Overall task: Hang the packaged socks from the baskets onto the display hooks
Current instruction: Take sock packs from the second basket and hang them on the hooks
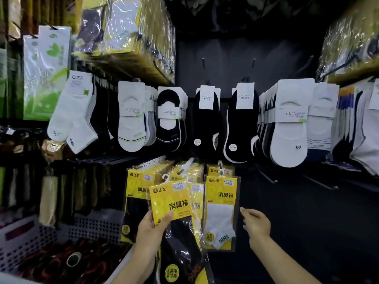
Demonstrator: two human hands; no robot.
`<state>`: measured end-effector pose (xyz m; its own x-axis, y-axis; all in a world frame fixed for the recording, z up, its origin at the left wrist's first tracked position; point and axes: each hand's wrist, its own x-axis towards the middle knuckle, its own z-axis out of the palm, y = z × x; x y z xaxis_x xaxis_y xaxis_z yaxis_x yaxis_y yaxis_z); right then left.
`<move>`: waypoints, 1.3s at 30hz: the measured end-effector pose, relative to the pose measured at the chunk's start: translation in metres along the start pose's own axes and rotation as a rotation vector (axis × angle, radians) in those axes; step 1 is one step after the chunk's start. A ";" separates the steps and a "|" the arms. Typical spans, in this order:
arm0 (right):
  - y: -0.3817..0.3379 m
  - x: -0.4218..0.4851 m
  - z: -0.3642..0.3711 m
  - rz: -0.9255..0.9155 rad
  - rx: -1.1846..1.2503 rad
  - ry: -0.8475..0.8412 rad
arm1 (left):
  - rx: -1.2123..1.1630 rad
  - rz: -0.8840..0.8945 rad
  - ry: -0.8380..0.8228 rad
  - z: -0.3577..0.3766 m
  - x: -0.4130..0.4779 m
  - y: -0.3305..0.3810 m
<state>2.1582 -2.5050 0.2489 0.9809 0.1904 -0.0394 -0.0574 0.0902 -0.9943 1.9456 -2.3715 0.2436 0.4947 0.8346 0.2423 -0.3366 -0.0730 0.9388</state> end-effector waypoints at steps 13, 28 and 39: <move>-0.015 -0.064 -0.003 -0.163 0.053 -0.522 | -0.053 -0.060 -0.139 0.032 -0.011 -0.017; -0.036 -0.032 0.007 -0.308 0.106 -0.344 | -0.047 0.003 -0.009 0.003 -0.002 0.001; -0.016 -0.002 0.020 -0.148 0.057 -0.178 | -0.026 0.008 -0.025 0.005 0.001 -0.001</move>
<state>2.1539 -2.4873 0.2663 0.9313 0.3403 0.1298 0.0692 0.1844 -0.9804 1.9503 -2.3733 0.2446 0.5118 0.8201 0.2558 -0.3610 -0.0649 0.9303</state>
